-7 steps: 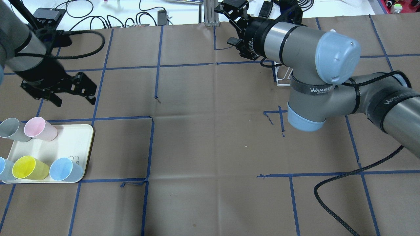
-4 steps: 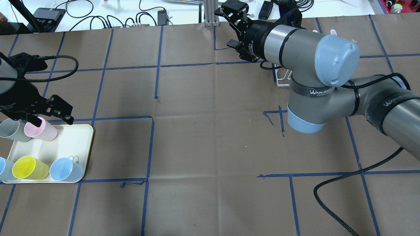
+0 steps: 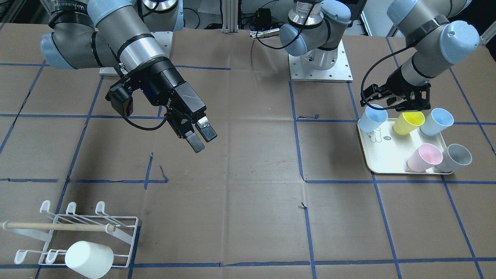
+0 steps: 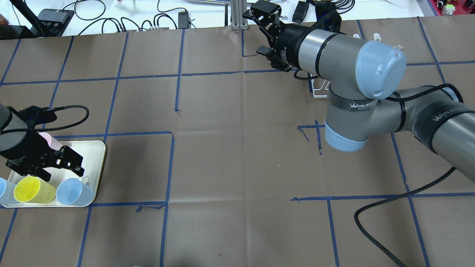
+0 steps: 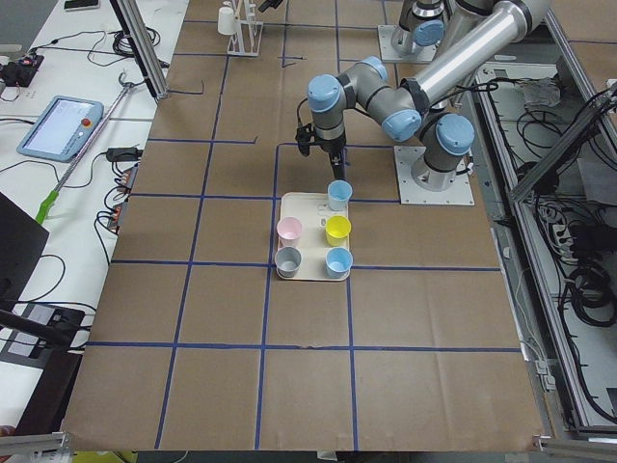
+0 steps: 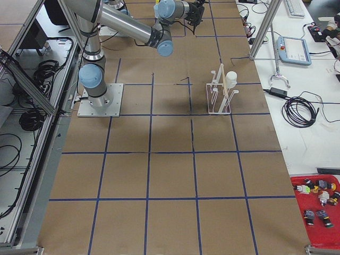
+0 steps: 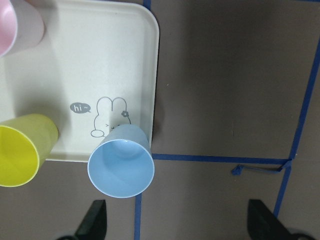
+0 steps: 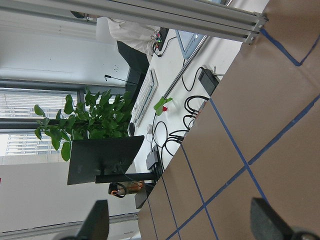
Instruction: Transfer IKEA cup to right arm and place on rack
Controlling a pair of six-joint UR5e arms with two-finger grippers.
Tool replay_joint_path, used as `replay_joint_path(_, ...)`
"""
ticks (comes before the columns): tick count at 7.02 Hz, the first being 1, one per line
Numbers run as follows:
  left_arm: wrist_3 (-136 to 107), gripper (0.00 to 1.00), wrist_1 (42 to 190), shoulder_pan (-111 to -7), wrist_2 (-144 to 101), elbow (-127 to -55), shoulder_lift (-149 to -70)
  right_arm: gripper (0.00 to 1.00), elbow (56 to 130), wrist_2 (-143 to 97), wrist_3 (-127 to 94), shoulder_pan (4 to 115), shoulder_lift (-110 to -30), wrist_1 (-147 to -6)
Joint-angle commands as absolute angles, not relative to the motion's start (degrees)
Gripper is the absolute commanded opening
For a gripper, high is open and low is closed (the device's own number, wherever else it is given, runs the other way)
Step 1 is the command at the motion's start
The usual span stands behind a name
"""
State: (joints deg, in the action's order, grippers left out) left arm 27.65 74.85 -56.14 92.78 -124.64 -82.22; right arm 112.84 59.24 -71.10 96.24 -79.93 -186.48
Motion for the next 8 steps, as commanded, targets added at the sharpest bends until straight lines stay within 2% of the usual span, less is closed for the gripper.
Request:
replay_joint_path(1, 28.56, 0.97, 66.31, -54.93, 92.81, -131.37, -82.96, 1.00, 112.76, 58.72, -71.10, 96.24, -79.37, -186.68)
replay_joint_path(4, 28.74, 0.97, 61.80, -54.93, 95.00, -133.51, -84.63, 1.00, 112.68, 58.36, -71.10, 95.98, -79.28, -186.77)
replay_joint_path(5, 28.74, 0.93, 61.53, -54.93, 95.01, -133.51, -84.81, 1.00, 112.68, 58.36, -71.10, 95.98, -79.28, -186.77)
replay_joint_path(6, 28.83, 0.68, 61.52, -54.93, 95.10, -133.42, -84.64, 1.00, 112.76, 58.45, -71.10, 95.98, -79.28, -186.77)
replay_joint_path(7, 28.83, 0.22, 61.61, -54.93, 97.36, -133.24, -84.90, 1.00, 112.76, 58.62, -71.10, 95.98, -79.63, -186.68)
replay_joint_path(8, 29.00, 0.00, 61.61, -54.93, 97.90, -133.16, -84.90, 1.00, 112.76, 58.71, -71.10, 95.98, -79.63, -186.68)
